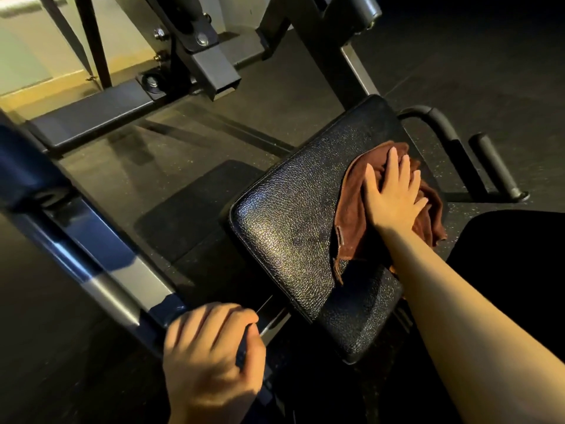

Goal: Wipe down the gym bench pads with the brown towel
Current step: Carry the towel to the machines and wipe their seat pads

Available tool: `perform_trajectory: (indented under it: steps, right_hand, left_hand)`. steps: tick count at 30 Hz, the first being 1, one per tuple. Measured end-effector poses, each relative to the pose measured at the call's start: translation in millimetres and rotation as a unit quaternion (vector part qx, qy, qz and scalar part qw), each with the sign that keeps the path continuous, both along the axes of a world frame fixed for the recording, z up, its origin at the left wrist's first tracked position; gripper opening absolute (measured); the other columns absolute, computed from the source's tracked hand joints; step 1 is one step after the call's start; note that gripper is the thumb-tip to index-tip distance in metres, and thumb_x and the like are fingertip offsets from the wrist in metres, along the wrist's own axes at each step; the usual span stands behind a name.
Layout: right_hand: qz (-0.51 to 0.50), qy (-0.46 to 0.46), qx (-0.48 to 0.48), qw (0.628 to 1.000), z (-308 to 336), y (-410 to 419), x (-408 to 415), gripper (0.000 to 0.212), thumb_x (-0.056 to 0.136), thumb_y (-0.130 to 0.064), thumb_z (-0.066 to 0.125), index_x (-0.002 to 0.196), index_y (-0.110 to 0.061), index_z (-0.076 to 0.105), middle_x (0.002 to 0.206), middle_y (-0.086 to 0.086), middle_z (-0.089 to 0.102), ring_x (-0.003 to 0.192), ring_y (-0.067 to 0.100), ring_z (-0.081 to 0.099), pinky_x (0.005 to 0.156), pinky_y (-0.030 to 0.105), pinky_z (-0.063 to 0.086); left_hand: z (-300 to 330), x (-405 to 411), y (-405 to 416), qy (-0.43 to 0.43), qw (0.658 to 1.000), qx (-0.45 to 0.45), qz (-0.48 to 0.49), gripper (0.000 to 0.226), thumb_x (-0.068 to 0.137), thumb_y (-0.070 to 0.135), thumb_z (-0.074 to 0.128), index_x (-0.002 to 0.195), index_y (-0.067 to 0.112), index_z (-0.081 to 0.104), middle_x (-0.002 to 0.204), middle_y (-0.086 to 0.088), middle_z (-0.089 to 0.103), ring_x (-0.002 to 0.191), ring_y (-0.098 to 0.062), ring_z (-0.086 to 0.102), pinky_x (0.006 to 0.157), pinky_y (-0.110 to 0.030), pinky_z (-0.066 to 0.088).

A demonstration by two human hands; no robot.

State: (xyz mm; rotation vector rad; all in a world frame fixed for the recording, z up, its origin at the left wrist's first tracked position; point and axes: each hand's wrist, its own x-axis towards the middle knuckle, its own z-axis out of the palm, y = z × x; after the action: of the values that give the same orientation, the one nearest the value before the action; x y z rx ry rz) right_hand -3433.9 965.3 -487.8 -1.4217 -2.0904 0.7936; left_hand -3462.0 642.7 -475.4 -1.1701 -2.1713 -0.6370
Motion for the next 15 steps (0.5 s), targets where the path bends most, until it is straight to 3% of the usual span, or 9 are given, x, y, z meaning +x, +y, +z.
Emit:
perform_trajectory:
  steps: [6, 10, 15]
  right_hand:
    - [0.011, 0.002, 0.009, 1.000, 8.1, -70.4, -8.9, 0.069, 0.096, -0.066, 0.027, 0.156, -0.040, 0.005, 0.166, -0.008, -0.001, 0.152, 0.023, -0.007, 0.117, 0.062, -0.003]
    - [0.116, 0.030, 0.097, 0.988, 14.0, -148.9, -6.5, 0.081, 0.083, -0.073, 0.017, 0.156, -0.039, 0.006, 0.166, -0.009, 0.000, 0.152, 0.023, -0.008, 0.117, 0.058, -0.006]
    - [0.274, 0.035, 0.174, 0.945, -4.5, -163.8, 29.0, 0.072, 0.090, -0.069, 0.033, 0.154, -0.041, 0.014, 0.164, -0.016, 0.002, 0.152, 0.014, -0.009, 0.115, 0.060, -0.004]
  left_hand:
    - [1.6, 4.0, -2.2, -0.016, 1.000, -0.013, 0.000, 0.023, 0.085, 0.026, 0.052, 0.084, 0.020, 0.073, 0.087, 0.004, 0.069, 0.081, -0.023, 0.064, 0.074, -0.038, 0.043]
    - [7.9, 6.5, -3.4, -0.069, 0.997, -0.039, 0.010, 0.026, 0.084, 0.032, 0.050, 0.092, 0.021, 0.073, 0.094, 0.003, 0.069, 0.089, -0.021, 0.062, 0.079, -0.036, 0.038]
    - [4.2, 6.5, -7.7, -0.072, 0.997, -0.042, 0.000, 0.027, 0.086, 0.033, 0.049, 0.094, 0.021, 0.072, 0.097, 0.002, 0.069, 0.092, -0.022, 0.063, 0.080, -0.038, 0.040]
